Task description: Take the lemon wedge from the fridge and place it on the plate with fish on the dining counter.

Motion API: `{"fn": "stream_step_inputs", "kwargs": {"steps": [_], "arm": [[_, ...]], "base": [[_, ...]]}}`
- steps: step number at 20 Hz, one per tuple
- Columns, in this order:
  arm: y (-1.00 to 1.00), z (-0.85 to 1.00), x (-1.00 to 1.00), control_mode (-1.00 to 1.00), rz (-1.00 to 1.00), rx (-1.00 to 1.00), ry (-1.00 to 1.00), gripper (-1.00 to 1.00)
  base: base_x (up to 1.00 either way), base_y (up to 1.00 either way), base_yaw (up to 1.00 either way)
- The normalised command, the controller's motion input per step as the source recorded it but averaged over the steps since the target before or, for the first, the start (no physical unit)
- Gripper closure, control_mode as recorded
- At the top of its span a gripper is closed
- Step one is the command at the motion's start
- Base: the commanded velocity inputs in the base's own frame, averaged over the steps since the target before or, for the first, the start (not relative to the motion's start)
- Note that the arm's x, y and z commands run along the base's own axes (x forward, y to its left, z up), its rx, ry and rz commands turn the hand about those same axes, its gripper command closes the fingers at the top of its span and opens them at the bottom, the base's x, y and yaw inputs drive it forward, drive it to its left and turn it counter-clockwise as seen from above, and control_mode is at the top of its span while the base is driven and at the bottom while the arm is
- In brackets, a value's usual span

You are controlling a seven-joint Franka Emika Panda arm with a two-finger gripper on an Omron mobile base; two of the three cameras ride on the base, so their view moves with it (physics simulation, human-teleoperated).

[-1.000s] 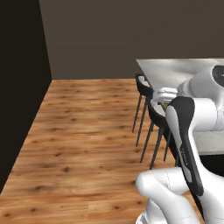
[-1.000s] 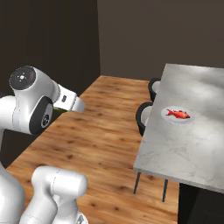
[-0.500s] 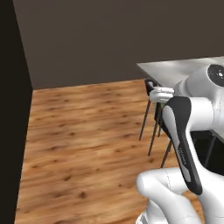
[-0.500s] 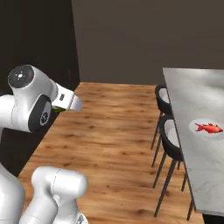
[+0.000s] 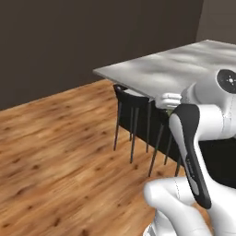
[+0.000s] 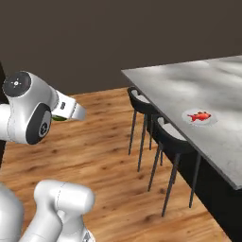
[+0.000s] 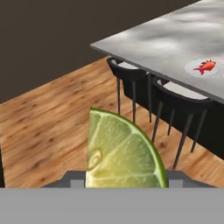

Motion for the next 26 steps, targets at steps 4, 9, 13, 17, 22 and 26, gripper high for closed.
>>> {"fn": "stream_step_inputs", "kwargs": {"steps": [4, 9, 13, 17, 22, 26], "arm": [[0.0, 0.0, 0.0, 1.0, 0.0, 0.0, 0.0, 1.0], [0.0, 0.0, 0.0, 1.0, 0.0, 0.0, 0.0, 1.0], [0.0, 0.0, 0.0, 1.0, 0.0, 0.0, 0.0, 1.0], [0.0, 0.0, 0.0, 1.0, 0.0, 0.0, 0.0, 1.0], [0.0, 0.0, 0.0, 1.0, 0.0, 0.0, 0.0, 1.0], [0.0, 0.0, 0.0, 1.0, 0.0, 0.0, 0.0, 1.0]], "base": [[0.86, 0.46, -0.72], [1.0, 0.08, -0.57], [0.88, 0.0, -0.17], [0.29, -0.06, -0.02], [-0.02, -0.43, -0.39], [-0.11, -0.34, -0.48]]}}
